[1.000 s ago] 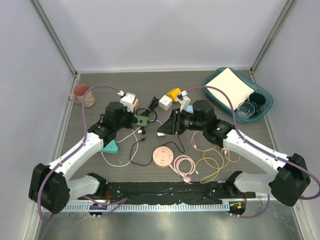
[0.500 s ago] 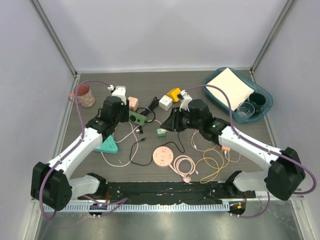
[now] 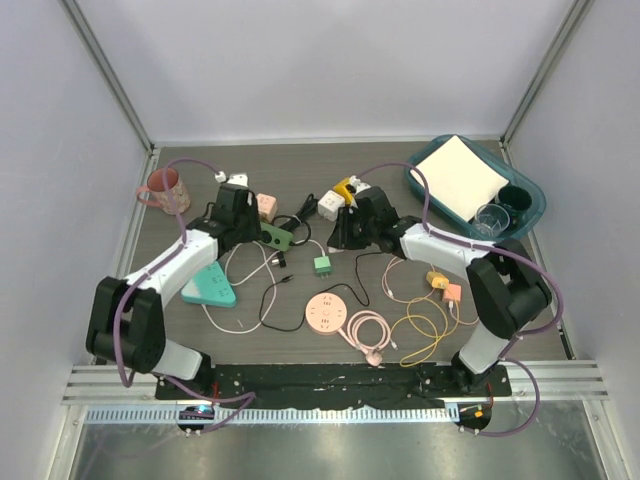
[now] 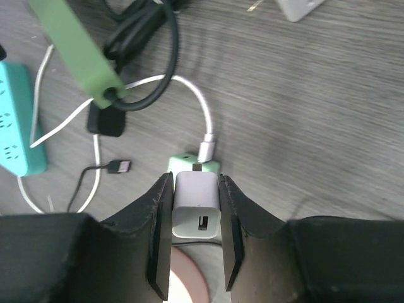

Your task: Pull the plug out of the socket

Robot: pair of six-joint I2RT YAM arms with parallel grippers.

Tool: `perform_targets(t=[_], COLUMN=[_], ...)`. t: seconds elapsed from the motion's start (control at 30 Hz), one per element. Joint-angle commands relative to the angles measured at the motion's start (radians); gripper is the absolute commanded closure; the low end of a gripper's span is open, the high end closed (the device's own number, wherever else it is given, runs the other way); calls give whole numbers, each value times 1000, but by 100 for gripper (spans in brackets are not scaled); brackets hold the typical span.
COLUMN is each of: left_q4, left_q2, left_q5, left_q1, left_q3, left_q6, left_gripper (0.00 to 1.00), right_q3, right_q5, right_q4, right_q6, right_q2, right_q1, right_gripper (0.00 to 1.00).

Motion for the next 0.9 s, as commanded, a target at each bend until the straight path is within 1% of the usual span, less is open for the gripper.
perform_targets(t=[0.0,0.1,0.2,0.27,0.37,0.4,0.47,0.5,0.57,0.6,0.67,0.7,0.73,0.77,0.8,0.83,0.87], left_q4=[24,29,21,14,-19,-25,-32,-40,-77,-92,-138,-147,-157,-169,-169,-169,-164], left_q2=[78,146,207,255,322,333,348,349,335,309,269,210,176,136,99,24,-10], left_q5=[22,13,-18,-36,-44,-41,-35,-33,-36,-36,-35,-22,8,27,47,71,146], left_q1=[10,14,20,28,45,48,60,63,63,63,63,63,63,65,63,65,63], left_q3=[62,96,127,142,183,197,202,203,211,217,225,226,225,213,204,193,181], left_q6=[-31,-21,-10,-5,-7,-10,-16,-21,-27,-31,-41,-45,-47,-50,-51,-47,-41], left_gripper=[55,56,56,56,57,57,58,58,59,59,58,57,55,51,49,46,40], right_q3=[3,-20,-44,-63,-69,-67,-58,-53,-37,-30,-10,-6,8,16,22,26,28], right_q5=[9,-23,-45,-54,-49,-39,-31,-31,-26,-20,-8,-8,-6,-6,-5,-5,6], right_q4=[85,134,159,171,179,177,168,156,125,111,70,41,18,-25,-48,-65,-82], right_q6=[-20,-21,-12,-3,-1,-7,-10,-10,-12,-12,-15,-16,-21,-23,-26,-29,-35], right_q2=[40,60,64,60,56,55,58,58,50,40,-8,-28,-72,-97,-118,-172,-196], right_q1=[-34,-49,-63,-66,-68,-69,-75,-81,-86,-86,-86,-87,-86,-87,-86,-86,-86], right_gripper=[95,92,86,80,65,54,45,38,33,28,22,13,9,5,0,0,0])
